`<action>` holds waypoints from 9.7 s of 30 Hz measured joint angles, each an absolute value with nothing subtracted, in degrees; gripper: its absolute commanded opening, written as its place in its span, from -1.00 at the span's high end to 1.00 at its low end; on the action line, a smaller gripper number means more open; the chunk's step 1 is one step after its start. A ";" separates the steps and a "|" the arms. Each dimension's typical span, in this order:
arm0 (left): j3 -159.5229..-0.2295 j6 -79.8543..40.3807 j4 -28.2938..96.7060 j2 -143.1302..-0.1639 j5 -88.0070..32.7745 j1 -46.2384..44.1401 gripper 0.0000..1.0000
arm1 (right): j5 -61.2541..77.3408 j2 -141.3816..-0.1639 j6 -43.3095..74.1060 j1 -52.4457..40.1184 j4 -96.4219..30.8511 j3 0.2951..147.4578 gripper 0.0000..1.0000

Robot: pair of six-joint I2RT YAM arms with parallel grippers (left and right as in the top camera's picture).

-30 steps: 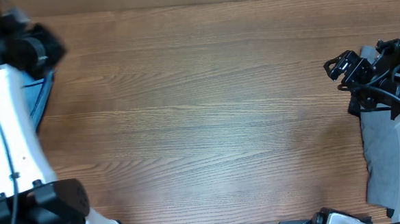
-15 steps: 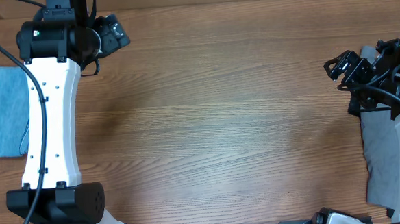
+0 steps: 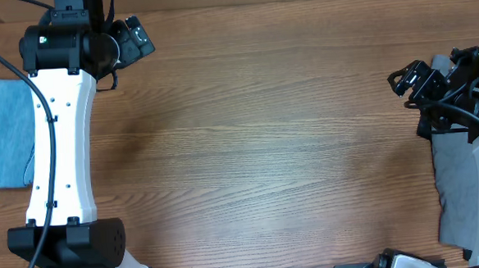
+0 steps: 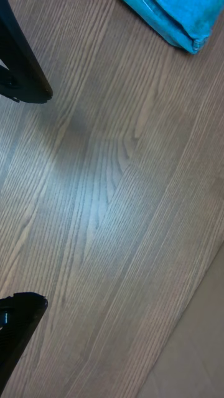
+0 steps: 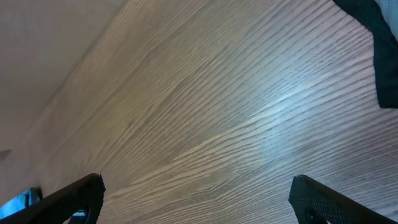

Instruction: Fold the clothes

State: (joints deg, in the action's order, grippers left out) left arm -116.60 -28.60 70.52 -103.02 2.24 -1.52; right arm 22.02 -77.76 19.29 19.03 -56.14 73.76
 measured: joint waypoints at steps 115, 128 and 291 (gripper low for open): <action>-116.60 -28.60 70.52 -103.04 2.24 -1.52 -1.00 | 21.65 -74.96 19.31 13.08 -56.14 73.69 -1.00; -116.60 -28.60 70.50 -103.02 2.26 -1.52 -1.00 | 8.36 -47.44 16.53 -20.69 -49.78 72.20 -1.00; -85.93 -16.14 28.99 -123.42 4.95 29.28 0.92 | -1.87 -0.80 19.64 -14.66 -5.13 1.04 -1.00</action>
State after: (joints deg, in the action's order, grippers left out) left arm -85.93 -16.14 28.99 -123.42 4.95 29.28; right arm -1.87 -0.80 19.64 -14.66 -5.13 1.04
